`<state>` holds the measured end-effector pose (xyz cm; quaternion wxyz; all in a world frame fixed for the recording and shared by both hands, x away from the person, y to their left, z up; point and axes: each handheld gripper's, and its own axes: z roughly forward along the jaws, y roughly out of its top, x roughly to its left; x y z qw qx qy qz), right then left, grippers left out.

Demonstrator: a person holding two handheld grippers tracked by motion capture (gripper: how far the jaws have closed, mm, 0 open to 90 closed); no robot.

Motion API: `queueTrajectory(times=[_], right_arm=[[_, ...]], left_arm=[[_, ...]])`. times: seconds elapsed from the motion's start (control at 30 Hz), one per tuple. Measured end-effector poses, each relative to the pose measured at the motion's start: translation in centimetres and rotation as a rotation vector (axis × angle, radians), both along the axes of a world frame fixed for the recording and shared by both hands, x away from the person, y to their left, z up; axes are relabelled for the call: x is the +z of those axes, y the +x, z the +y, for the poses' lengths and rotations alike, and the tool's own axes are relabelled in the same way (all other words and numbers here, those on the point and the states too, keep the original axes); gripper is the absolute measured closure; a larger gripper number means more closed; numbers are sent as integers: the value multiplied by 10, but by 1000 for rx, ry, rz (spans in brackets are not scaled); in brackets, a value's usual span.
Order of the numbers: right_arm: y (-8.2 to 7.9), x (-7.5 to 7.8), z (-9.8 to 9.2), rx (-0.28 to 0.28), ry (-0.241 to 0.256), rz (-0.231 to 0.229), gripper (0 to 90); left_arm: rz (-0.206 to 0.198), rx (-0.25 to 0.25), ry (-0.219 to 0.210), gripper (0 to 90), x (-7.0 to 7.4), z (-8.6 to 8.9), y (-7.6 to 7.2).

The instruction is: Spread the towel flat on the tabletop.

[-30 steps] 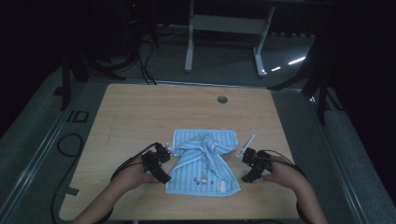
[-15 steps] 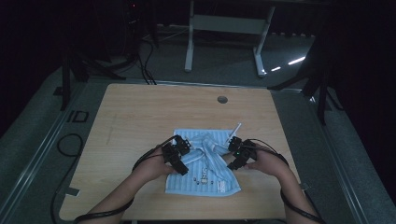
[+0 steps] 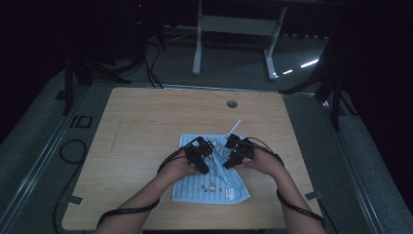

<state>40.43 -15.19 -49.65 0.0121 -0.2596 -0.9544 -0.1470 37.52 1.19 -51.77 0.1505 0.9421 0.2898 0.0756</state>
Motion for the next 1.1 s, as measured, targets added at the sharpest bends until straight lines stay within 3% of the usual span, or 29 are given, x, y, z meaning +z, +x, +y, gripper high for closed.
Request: queueTrajectory(times=[0.03,0.07,0.17,0.3,0.37,0.4,0.43,0.63,0.7,0.8,0.93,1.0,1.1], right_arm=[[2,-2,1,-5,1,0,459],[5,-6,4,-25,-10,0,541],[8,-12,8,-26,-19,8,603],[8,-15,12,-26,-38,-24,824],[8,-11,11,-27,-26,-46,858],[8,-11,11,-27,-26,-46,858],[8,-9,9,-31,-23,-60,866],[2,15,-12,-58,30,-117,871],[0,22,-20,-68,39,-139,871],[-2,29,-34,-90,59,-140,871],[-3,31,-54,-126,73,-142,869],[-1,28,-63,-144,70,-135,869],[3,20,-72,-168,66,-109,870]], left_arm=[[0,0,0,476,0,0,0],[-15,16,-24,555,0,4,4],[-19,27,-39,645,0,8,7],[-31,40,-54,837,1,12,9],[-58,50,-66,860,6,15,8],[-58,50,-66,863,6,15,8],[-65,61,-107,863,13,20,7],[-114,90,-147,864,32,38,3],[-125,110,-168,864,41,51,-1],[-132,134,-185,863,46,65,-5],[-130,154,-203,863,46,84,-12],[-106,173,-235,862,42,92,-14],[-80,193,-207,861,29,101,-14]])
